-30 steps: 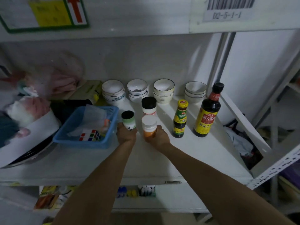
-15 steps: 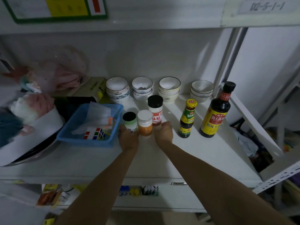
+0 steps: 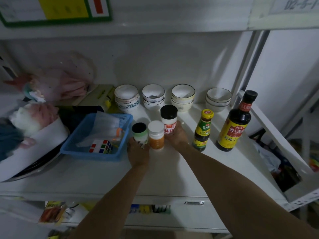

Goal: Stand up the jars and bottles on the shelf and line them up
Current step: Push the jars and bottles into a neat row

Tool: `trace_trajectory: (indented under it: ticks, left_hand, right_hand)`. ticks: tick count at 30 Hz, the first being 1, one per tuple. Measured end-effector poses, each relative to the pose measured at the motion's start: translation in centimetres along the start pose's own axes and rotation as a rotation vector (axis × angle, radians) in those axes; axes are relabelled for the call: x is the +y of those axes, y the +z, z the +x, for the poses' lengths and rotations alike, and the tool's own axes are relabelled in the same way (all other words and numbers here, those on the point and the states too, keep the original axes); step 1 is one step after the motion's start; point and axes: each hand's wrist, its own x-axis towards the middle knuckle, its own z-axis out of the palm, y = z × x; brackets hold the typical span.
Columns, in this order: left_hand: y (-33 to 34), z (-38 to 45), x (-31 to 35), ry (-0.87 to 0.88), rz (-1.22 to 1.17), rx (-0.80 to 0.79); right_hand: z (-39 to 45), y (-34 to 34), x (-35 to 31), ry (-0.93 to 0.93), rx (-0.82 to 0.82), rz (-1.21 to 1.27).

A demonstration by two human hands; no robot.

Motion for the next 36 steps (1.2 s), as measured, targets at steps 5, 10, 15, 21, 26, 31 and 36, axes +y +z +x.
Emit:
trace_trajectory:
  ticks: [5,10,15,21,26,31,36]
  left_hand:
    - [-0.1,-0.5,0.5,0.011,-0.026,0.033]
    - [-0.5,-0.9,1.0,-0.031,-0.092,0.022]
    - [-0.2,-1.6,0.5,-0.015,-0.09,0.0]
    - [-0.2,-6.0,1.1,-0.119,-0.158,-0.012]
    - [1.4,-10.4,3.0,0.024,-0.164,-0.203]
    - [5.4,-12.2,7.2,0.137,-0.249,-0.367]
    - [8.8,-12.4,10.7,0.044,-0.205,-0.308]
  right_hand:
    - [-1.4,0.1,1.5,0.005,0.044,0.029]
    - [-2.9,0.2,2.2,0.016,0.089,0.043]
    - [-3.6,-0.2,2.4,0.003,0.07,0.055]
    - [-6.2,-1.0,4.8,-0.066,0.064,-0.073]
    - [-8.4,-4.8,7.9,-0.142,0.173,-0.13]
    - [-7.8,-10.7,10.2,-0.006,0.404,-0.101]
    - [-5.8,-15.0,11.4,0.148,0.418,-0.068]
